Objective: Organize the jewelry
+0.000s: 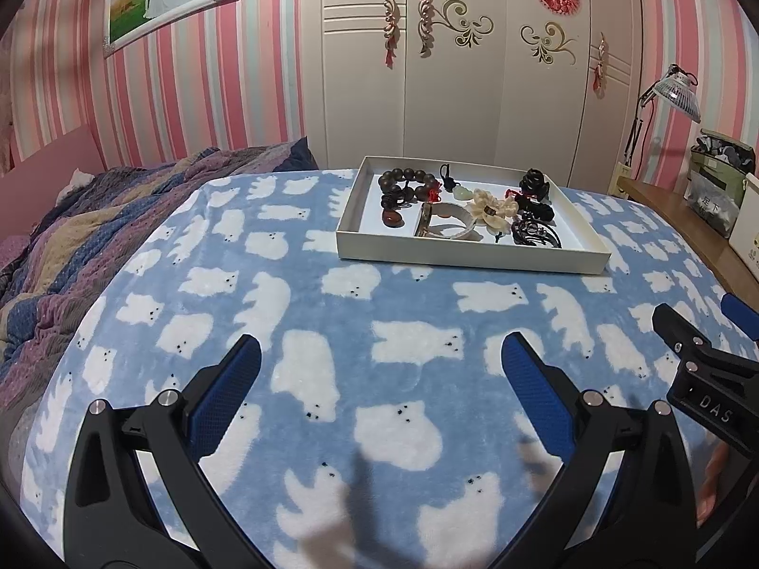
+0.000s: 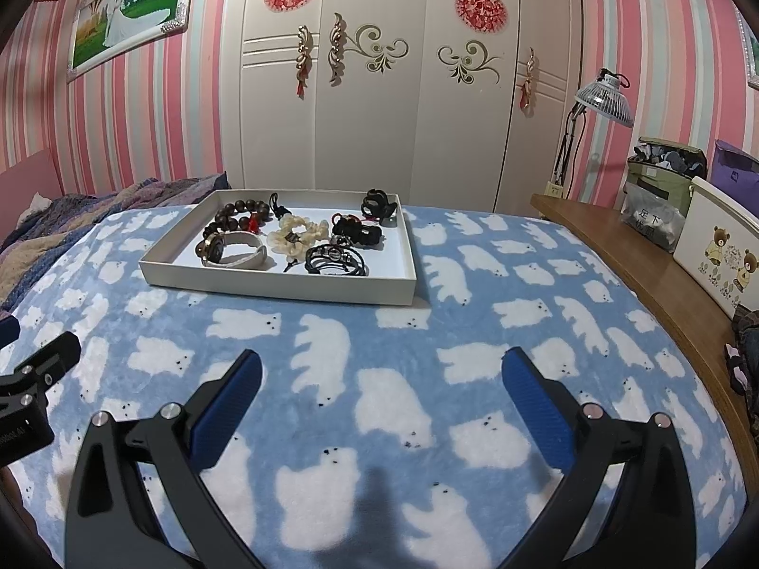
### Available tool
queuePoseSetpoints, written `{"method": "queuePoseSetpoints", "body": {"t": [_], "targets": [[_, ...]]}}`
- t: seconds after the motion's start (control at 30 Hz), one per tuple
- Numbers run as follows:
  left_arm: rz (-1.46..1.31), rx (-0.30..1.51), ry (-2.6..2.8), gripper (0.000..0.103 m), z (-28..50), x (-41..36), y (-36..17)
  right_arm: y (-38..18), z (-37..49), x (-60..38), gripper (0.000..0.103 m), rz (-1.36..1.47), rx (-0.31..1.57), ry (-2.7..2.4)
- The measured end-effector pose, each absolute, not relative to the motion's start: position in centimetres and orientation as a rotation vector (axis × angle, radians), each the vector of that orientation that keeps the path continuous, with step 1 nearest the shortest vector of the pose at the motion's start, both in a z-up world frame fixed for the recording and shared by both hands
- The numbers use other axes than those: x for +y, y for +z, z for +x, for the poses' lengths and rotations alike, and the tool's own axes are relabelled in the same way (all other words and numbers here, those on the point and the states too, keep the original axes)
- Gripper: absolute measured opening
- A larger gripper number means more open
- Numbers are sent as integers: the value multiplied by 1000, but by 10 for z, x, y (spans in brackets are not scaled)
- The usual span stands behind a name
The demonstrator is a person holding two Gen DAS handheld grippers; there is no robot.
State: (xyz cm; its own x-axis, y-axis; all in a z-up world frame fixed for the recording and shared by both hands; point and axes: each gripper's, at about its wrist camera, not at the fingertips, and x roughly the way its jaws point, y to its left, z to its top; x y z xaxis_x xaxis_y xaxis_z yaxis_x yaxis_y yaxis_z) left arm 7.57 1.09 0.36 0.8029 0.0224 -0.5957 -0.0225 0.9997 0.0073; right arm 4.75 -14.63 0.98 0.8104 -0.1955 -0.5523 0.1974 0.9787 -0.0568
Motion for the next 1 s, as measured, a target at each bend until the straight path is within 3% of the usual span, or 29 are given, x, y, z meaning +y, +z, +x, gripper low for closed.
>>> {"method": "queuePoseSetpoints", "body": {"t": [1.0], "targets": [[3,633,37,100,75,12,4,9,47,-144,101,-10,594,-207]]}}
